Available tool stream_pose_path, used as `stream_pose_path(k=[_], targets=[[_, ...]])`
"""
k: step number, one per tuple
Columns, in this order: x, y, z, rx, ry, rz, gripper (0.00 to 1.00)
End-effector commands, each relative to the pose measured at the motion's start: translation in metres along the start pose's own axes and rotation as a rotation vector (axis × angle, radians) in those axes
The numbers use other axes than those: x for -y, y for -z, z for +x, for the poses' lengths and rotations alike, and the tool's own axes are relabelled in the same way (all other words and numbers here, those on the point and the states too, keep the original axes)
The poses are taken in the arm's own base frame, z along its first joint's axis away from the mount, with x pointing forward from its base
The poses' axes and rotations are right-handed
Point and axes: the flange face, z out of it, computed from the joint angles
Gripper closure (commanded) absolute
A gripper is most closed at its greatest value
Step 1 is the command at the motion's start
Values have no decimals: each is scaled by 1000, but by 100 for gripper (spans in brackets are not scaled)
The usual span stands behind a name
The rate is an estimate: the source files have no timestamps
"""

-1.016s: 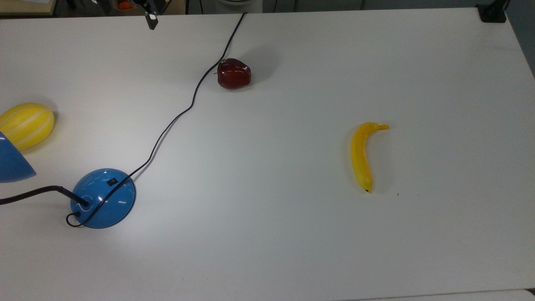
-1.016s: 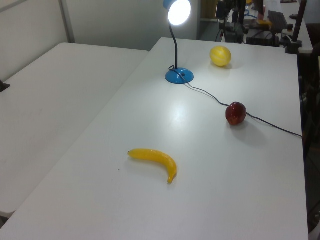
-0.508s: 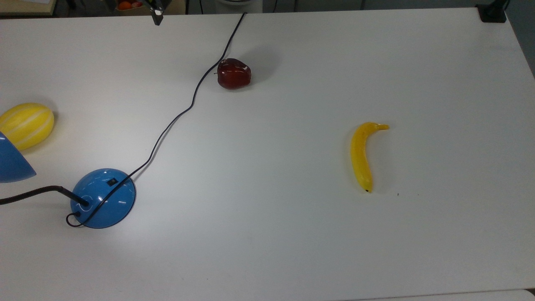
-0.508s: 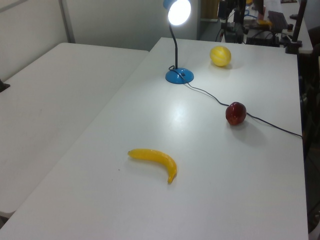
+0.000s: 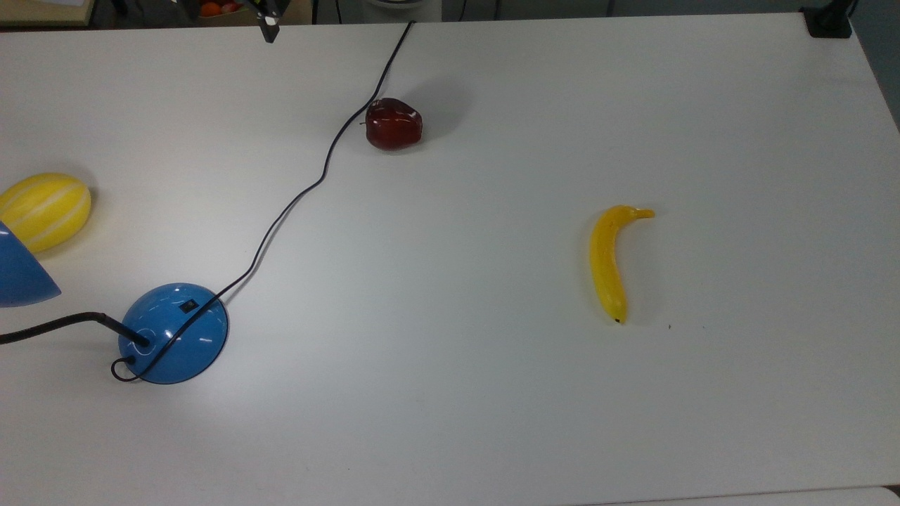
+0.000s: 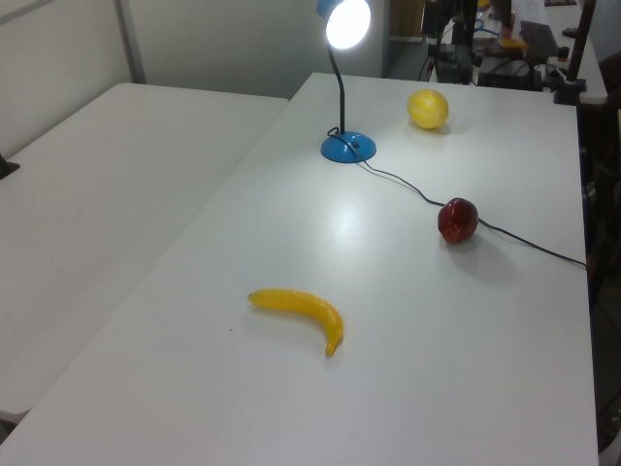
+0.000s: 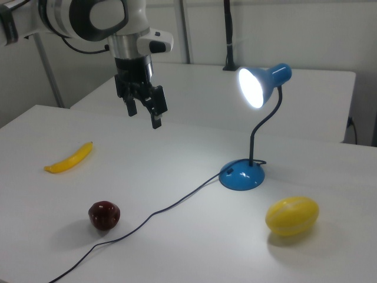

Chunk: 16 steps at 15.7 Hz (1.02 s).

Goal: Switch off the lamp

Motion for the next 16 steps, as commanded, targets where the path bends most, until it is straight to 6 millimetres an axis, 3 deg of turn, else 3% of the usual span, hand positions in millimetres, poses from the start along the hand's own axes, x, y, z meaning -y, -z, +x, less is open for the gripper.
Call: stream_pose_path(k=[1,3,4,6,9,10,13,16], targets=[[3,2,-8,14,28,19,0],[12,0,-7,10,32,17,12],[19,-1,-6,3,39,16,23],[26,-5,-6,-14,48,16,56],[34,-5,-3,-64,12,21,94],[33,-6,0,-85,-8,22,100],[29,-10,8,-149,-27,23,100],[23,-25,25,-208,-44,16,100]])
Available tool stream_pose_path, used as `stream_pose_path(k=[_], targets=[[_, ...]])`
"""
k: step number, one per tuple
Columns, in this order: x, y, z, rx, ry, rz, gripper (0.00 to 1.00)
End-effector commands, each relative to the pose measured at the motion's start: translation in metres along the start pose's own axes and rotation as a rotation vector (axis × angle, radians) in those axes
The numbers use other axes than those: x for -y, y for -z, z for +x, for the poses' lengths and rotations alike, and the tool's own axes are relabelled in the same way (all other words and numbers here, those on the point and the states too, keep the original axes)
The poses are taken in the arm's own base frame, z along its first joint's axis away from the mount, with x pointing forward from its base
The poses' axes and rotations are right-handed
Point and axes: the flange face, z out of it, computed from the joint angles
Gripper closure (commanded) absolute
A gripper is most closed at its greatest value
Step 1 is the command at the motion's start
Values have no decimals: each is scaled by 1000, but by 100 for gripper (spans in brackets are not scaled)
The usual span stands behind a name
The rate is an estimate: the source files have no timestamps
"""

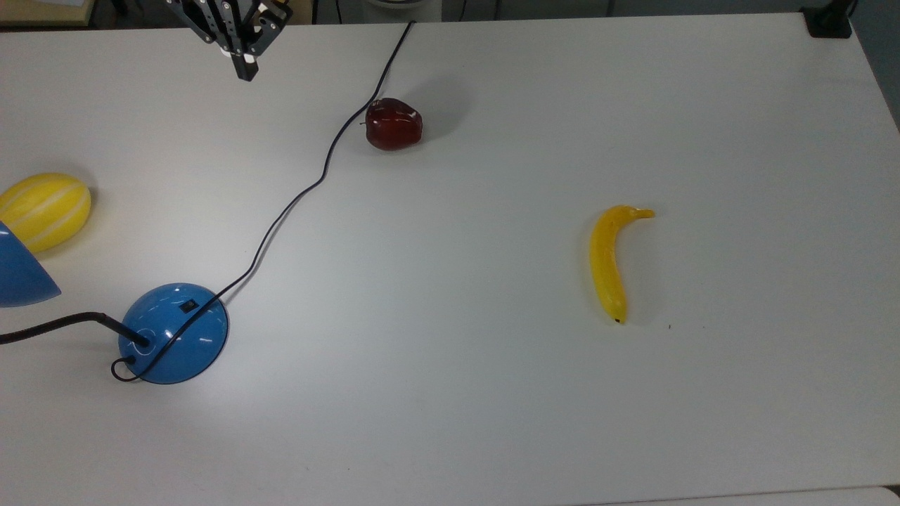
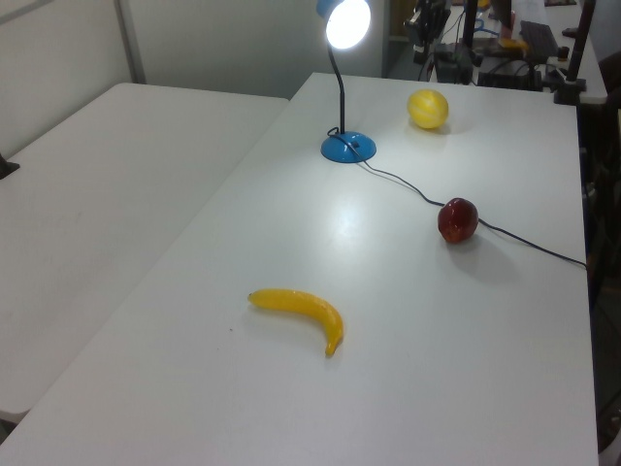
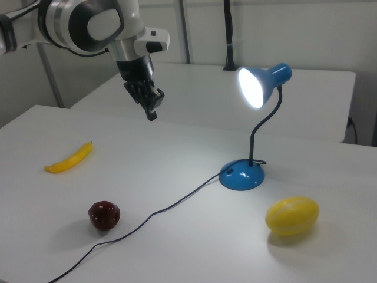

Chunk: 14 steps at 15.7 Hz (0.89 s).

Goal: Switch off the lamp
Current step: 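Move the gripper down toward the round blue lamp base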

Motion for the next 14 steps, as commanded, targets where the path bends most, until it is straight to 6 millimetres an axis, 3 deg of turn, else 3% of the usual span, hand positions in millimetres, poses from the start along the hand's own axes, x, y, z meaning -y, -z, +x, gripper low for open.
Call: stream_pose_path(k=[1,7,14], targets=[[-6,-24,12,-68,-34,6,100],[-33,-94,53,-152,-130,-32,100],[-52,-164,82,-205,-228,-77,100]])
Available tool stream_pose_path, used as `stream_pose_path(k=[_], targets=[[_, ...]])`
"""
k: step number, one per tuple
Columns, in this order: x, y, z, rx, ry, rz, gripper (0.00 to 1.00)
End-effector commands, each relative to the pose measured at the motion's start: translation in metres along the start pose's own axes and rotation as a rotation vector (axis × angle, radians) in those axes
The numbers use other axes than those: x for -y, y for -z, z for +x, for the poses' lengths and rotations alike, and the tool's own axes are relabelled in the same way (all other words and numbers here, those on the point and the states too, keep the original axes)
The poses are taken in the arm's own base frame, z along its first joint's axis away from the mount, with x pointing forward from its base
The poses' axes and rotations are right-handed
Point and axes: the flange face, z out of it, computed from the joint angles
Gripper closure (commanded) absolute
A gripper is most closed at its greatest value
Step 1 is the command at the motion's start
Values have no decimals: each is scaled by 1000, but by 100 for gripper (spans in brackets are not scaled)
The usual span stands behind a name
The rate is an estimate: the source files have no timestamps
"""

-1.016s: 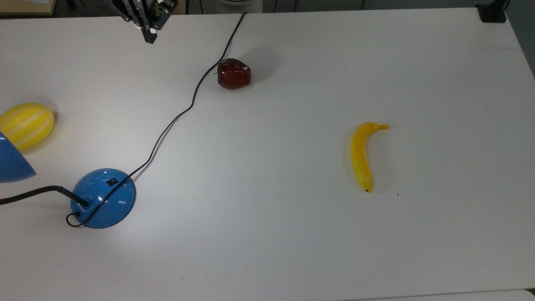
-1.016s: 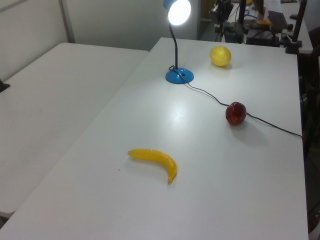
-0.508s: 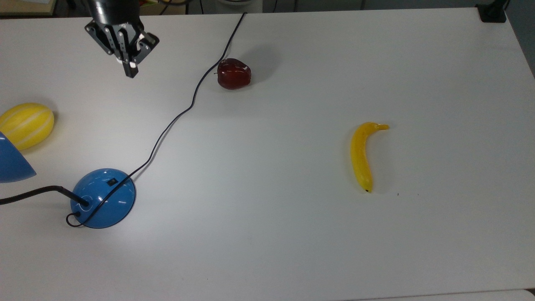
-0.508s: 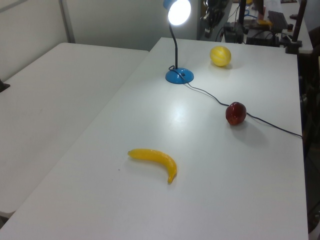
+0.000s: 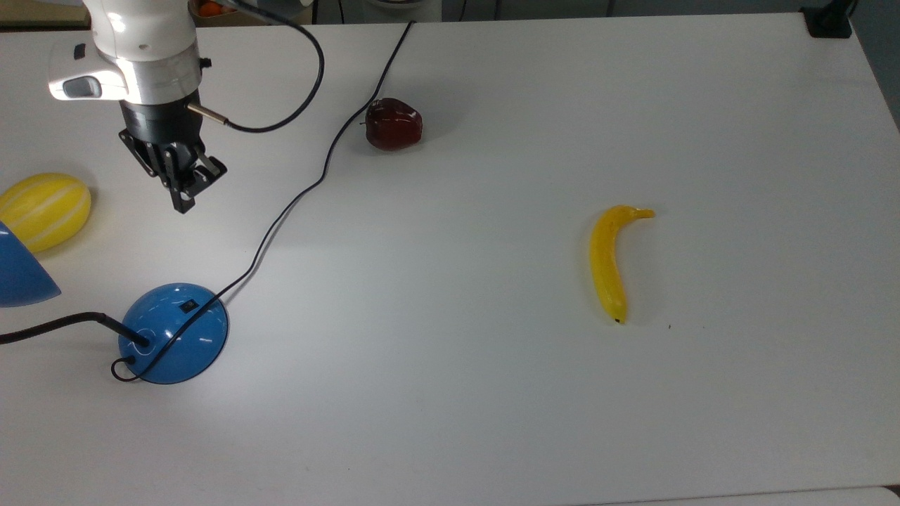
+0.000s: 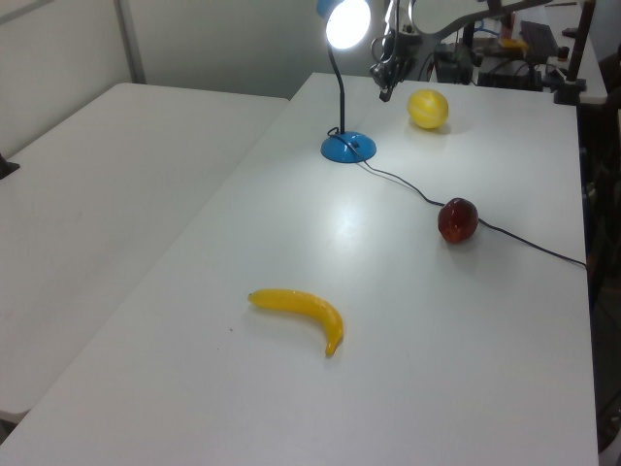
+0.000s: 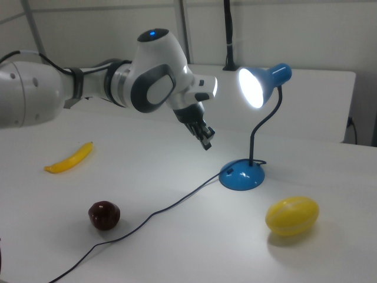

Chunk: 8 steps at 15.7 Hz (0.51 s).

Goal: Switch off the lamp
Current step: 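Move the gripper down toward the round blue lamp base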

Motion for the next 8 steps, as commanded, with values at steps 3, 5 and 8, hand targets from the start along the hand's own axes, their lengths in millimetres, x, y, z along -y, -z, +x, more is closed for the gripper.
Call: stream_pose_path(k=[3,5,8], targets=[[3,-42,14,-93,-69,-32,100],[-3,-57,15,-102,-76,-47,100],[0,-73,20,-116,-80,-57,100]])
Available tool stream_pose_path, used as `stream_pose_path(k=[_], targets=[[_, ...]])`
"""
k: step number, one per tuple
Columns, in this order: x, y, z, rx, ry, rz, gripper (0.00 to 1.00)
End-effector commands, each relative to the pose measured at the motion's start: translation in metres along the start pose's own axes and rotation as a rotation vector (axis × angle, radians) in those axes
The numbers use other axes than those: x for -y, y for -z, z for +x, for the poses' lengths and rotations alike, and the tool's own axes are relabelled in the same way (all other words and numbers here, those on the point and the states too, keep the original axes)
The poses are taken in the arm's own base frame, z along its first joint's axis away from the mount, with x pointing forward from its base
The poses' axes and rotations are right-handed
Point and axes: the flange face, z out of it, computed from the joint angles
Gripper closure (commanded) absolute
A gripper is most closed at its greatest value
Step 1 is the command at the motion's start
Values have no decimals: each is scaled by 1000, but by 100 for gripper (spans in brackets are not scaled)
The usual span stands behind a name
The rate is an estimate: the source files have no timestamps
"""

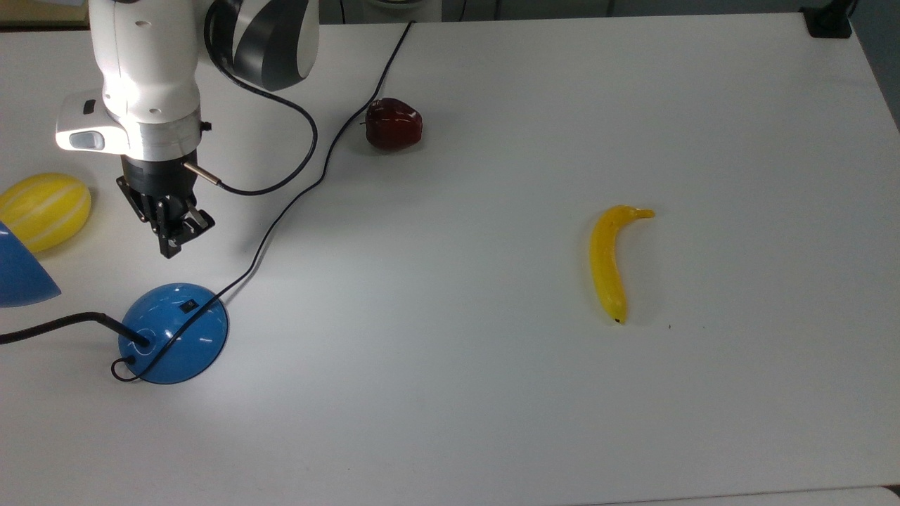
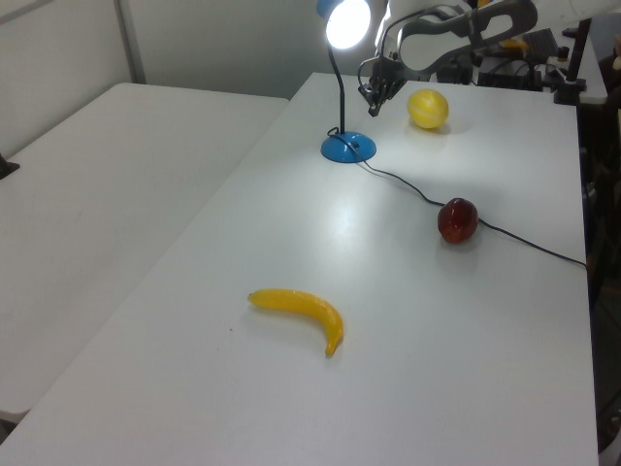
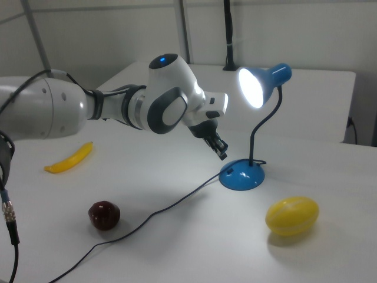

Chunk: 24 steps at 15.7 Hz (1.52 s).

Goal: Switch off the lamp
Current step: 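Move the gripper down toward the round blue lamp base, then press the switch on the blue lamp base with the gripper fingertips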

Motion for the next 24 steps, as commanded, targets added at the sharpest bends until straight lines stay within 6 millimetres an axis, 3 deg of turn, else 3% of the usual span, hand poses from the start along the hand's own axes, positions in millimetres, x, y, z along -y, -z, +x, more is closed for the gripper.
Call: stream_pose_path(k=[1,12,24], targets=[[2,-17,9,-29,-18,-24,100],[12,-62,6,-71,-14,-35,100],[25,-81,-5,-65,40,-54,100]])
